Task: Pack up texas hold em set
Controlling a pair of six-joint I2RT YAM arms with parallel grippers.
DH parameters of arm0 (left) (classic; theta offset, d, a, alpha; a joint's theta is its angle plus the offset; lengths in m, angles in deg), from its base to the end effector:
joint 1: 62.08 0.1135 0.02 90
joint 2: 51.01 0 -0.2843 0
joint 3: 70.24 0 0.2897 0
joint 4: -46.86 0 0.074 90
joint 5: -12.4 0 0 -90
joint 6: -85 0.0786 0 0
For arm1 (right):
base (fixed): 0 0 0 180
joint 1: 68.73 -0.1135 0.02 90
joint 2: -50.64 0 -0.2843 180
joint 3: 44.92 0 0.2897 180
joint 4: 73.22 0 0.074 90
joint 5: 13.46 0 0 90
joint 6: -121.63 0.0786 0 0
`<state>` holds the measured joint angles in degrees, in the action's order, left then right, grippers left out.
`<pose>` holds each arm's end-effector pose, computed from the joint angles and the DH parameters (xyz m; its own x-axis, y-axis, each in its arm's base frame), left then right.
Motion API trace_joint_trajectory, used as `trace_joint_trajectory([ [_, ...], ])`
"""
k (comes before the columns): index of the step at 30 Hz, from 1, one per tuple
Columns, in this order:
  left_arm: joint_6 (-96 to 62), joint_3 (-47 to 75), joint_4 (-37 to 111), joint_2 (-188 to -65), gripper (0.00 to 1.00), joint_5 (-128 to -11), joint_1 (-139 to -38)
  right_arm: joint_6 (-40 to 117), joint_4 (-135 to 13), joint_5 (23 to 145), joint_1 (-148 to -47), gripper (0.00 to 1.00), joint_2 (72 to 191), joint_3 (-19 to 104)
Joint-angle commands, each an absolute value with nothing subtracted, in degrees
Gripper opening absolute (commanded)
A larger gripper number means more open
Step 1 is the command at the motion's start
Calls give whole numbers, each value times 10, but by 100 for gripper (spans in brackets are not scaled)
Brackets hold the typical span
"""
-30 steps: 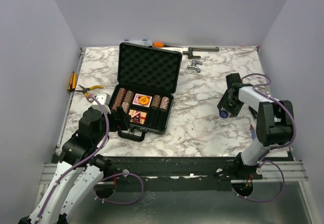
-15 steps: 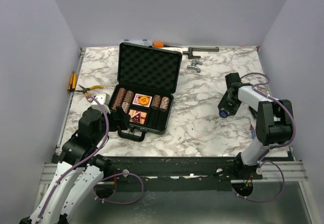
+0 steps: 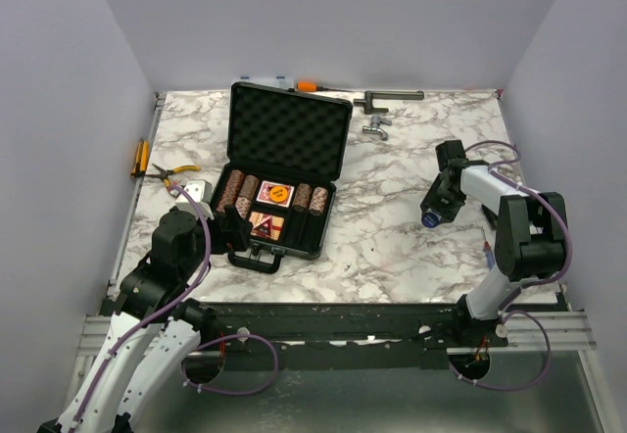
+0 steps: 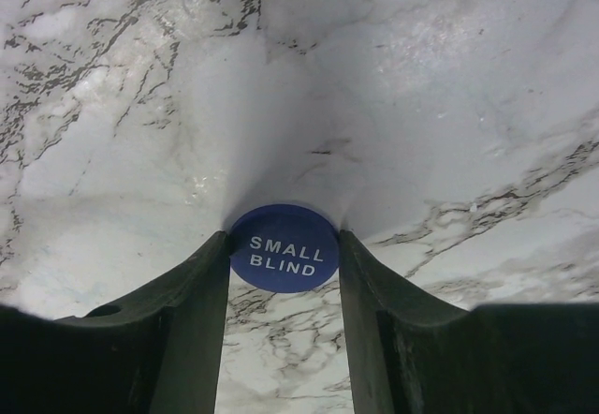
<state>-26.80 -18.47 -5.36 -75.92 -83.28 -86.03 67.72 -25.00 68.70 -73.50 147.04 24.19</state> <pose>0.1477 -0.0571 0.2989 -0.4831 -0.1898 -0.8548 0.1538 0.9427 -0.2962 0.3468 0.0182 0.1162 -0.8082 0.5181 -0.2800 0.5293 0.8475 0.0407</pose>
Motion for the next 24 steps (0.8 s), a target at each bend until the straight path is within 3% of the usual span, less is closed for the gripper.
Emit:
trace_joint_trajectory([
  [1,-264,-184,-60,-756,99,-841,-855,683,-235,742,-740,44,1466,246],
  [24,-263,-184,-59,-754,99,-840,-855,696,-236,798,-741,43,1412,238],
])
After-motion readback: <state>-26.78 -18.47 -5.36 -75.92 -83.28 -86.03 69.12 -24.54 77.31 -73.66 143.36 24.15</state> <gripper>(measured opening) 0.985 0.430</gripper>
